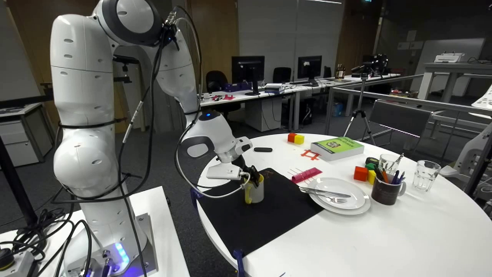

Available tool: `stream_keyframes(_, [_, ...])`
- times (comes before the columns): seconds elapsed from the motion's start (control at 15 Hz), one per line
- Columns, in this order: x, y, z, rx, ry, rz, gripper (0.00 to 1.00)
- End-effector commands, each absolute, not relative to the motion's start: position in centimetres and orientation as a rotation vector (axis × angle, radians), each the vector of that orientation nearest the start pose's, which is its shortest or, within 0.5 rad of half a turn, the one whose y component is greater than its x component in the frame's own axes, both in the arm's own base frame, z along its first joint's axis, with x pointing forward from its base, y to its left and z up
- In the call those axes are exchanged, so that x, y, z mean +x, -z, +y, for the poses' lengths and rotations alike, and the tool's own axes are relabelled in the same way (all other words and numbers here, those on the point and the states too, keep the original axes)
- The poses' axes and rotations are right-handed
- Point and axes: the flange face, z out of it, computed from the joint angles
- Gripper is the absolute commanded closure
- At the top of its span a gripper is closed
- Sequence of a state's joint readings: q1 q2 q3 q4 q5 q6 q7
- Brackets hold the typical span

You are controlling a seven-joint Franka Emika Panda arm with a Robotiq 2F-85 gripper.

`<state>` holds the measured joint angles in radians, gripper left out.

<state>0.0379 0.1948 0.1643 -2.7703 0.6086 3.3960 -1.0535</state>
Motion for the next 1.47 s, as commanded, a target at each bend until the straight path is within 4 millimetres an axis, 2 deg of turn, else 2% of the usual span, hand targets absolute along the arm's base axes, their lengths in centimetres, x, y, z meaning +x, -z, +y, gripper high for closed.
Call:
stream_keyframes(0.0, [39.5,-23.2,2.1,-2.988,0.561,-1.078,0.00])
stream_keyframes(0.27, [39.7,-25.7,1.4,-2.916,0.550,-1.090,0.00])
stream_keyframes(0.6, [40.2,-29.6,0.4,-2.920,0.643,-1.027,0.00])
stream_keyframes(0.8, [40.0,-32.5,-0.3,-2.919,0.695,-0.975,0.00])
stream_keyframes(1.07, [38.8,-37.9,-0.8,-2.865,0.806,-0.806,0.00])
stream_keyframes(1.4, [38.0,-42.6,-0.1,-2.810,0.939,-0.644,0.00])
